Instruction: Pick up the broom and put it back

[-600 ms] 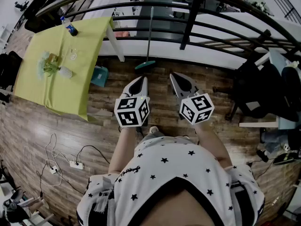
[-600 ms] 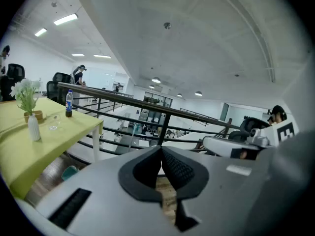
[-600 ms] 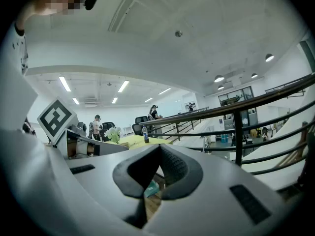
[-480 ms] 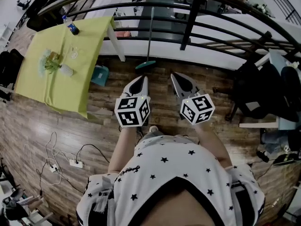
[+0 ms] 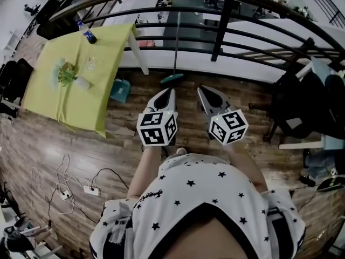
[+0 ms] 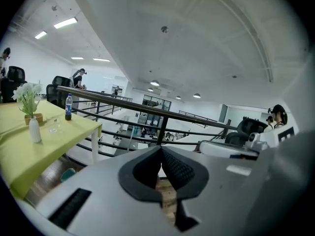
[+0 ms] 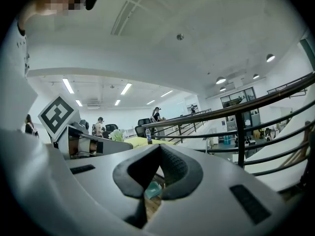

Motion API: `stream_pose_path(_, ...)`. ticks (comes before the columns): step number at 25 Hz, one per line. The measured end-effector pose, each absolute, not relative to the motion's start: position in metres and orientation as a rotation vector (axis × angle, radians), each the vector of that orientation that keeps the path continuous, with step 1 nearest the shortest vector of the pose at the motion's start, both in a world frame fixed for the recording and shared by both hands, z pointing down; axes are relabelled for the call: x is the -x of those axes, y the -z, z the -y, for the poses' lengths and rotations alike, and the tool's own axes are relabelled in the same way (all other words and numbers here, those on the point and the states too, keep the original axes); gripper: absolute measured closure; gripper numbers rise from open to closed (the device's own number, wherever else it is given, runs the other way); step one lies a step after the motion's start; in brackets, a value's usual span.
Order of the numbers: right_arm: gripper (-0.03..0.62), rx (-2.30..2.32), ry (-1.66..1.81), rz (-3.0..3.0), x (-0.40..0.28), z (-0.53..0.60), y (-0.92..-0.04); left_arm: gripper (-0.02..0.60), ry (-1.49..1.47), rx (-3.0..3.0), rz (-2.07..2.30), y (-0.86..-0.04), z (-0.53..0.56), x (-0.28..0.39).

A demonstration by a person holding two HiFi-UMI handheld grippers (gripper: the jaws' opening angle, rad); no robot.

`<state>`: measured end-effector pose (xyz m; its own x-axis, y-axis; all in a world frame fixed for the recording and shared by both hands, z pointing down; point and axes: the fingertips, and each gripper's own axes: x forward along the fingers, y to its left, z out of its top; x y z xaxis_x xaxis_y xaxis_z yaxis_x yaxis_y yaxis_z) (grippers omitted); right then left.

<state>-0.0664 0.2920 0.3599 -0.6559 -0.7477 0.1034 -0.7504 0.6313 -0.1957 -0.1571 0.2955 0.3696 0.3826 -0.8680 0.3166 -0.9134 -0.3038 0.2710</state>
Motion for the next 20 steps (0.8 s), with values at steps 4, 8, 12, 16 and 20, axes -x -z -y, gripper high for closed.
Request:
stream_pose_path(4,0.6,-1.307,-0.422,2.851,0.08,-0.286,-0.358,0.569,-0.158,-2.25,1.535,-0.371,-0.288,0.169)
stream_pose_path(8,0.6,-1.296,-0.446,2.878,0.1,-0.281,-0.356,0.569,-0.157,-2.248,1.523,-0.376,-0.281,0.186)
stream_pose_path(12,0.6,-1.307,-0.401,2.859,0.112,-0.275,-0.356,0.569,-0.155,-2.243,1.515,-0.379,-0.274,0.197)
stream_pose_path(16,0.6,-1.316,-0.402,2.837,0.12,-0.272,-0.357,0.569,-0.165,-2.241,1.506,-0.381,-0.269,0.206)
stream_pose_path(20,0.6,-1.304,-0.408,2.826,0.129,-0.268,-0.36,0.569,-0.156,-2.234,1.502,-0.38,-0.266,0.214)
